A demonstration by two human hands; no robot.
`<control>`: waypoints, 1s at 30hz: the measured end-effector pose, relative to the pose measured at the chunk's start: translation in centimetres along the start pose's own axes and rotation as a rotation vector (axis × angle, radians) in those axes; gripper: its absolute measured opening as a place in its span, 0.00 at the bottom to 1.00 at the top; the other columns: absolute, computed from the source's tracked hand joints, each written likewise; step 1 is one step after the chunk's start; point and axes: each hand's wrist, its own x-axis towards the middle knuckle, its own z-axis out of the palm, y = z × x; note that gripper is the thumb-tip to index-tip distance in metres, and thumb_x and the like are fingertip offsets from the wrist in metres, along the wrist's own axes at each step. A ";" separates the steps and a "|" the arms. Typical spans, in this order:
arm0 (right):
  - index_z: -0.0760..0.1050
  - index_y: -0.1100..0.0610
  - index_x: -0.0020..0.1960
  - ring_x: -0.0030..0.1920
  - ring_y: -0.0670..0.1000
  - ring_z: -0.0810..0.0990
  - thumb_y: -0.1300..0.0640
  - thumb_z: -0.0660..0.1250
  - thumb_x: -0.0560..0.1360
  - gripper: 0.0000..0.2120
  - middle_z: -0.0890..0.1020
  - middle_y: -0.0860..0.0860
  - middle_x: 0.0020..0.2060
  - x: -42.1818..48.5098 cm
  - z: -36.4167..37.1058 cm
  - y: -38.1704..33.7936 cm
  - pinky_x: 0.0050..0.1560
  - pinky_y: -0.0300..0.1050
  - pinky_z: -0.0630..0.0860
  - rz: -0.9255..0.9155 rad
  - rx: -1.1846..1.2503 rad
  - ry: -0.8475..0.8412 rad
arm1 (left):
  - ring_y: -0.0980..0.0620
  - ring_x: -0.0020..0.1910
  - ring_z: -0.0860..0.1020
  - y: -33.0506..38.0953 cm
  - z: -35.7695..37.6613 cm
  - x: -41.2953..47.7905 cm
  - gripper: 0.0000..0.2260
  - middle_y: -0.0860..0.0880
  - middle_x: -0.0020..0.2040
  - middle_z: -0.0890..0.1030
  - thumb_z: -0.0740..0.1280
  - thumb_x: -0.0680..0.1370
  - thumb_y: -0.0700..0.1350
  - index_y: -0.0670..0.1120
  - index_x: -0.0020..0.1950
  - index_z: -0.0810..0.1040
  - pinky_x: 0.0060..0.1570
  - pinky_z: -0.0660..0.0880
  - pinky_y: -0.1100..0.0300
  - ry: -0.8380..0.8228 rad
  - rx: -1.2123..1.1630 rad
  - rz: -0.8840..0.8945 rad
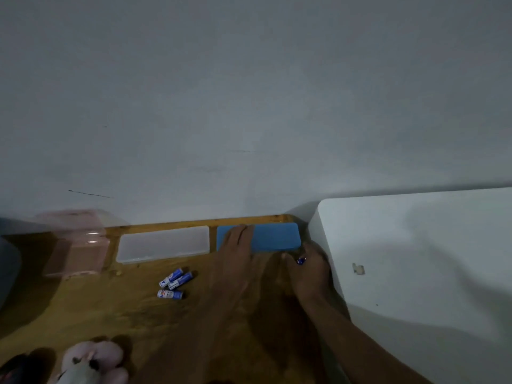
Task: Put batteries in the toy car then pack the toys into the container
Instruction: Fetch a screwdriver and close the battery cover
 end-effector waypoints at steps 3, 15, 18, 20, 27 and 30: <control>0.73 0.58 0.61 0.59 0.52 0.78 0.57 0.70 0.74 0.17 0.80 0.53 0.56 0.4 1.0 0.6 0.51 0.33 0.71 0.038 0.056 0.044 | 0.47 0.75 0.60 -1.1 0.2 1.0 0.28 0.47 0.76 0.62 0.66 0.79 0.47 0.45 0.77 0.62 0.72 0.66 0.51 -0.001 0.161 0.104; 0.77 0.57 0.59 0.56 0.51 0.80 0.54 0.71 0.73 0.15 0.82 0.53 0.54 0.5 1.6 0.9 0.51 0.41 0.77 -0.013 0.026 0.169 | 0.44 0.40 0.83 -1.8 0.0 3.0 0.25 0.43 0.44 0.83 0.84 0.55 0.46 0.41 0.48 0.84 0.19 0.75 0.54 0.008 0.739 0.400; 0.77 0.57 0.58 0.56 0.51 0.80 0.55 0.72 0.73 0.15 0.82 0.52 0.54 0.5 1.7 0.9 0.52 0.42 0.78 -0.015 0.010 0.170 | 0.41 0.46 0.83 -0.4 -0.6 2.9 0.21 0.38 0.49 0.82 0.78 0.67 0.43 0.37 0.56 0.80 0.27 0.79 0.50 -0.080 0.877 0.413; 0.77 0.57 0.58 0.57 0.51 0.80 0.54 0.72 0.73 0.16 0.82 0.52 0.54 0.5 1.8 1.0 0.53 0.43 0.78 -0.020 0.004 0.170 | 0.35 0.62 0.76 -0.1 -0.3 2.9 0.19 0.33 0.63 0.74 0.63 0.80 0.39 0.33 0.69 0.67 0.46 0.80 0.45 -0.114 0.967 0.489; 0.76 0.56 0.59 0.56 0.50 0.80 0.51 0.72 0.73 0.17 0.82 0.51 0.54 0.6 1.9 1.3 0.54 0.43 0.79 -0.038 -0.004 0.178 | 0.40 0.36 0.83 -1.0 -1.5 3.2 0.23 0.37 0.41 0.82 0.80 0.63 0.41 0.36 0.54 0.81 0.20 0.75 0.54 -0.102 0.930 0.565; 0.75 0.56 0.60 0.56 0.51 0.80 0.51 0.71 0.74 0.18 0.82 0.52 0.55 0.6 1.9 1.3 0.54 0.42 0.77 -0.018 -0.026 0.159 | 0.41 0.33 0.83 -1.3 -1.2 3.5 0.22 0.37 0.40 0.83 0.81 0.60 0.42 0.36 0.51 0.82 0.18 0.74 0.54 -0.066 0.900 0.597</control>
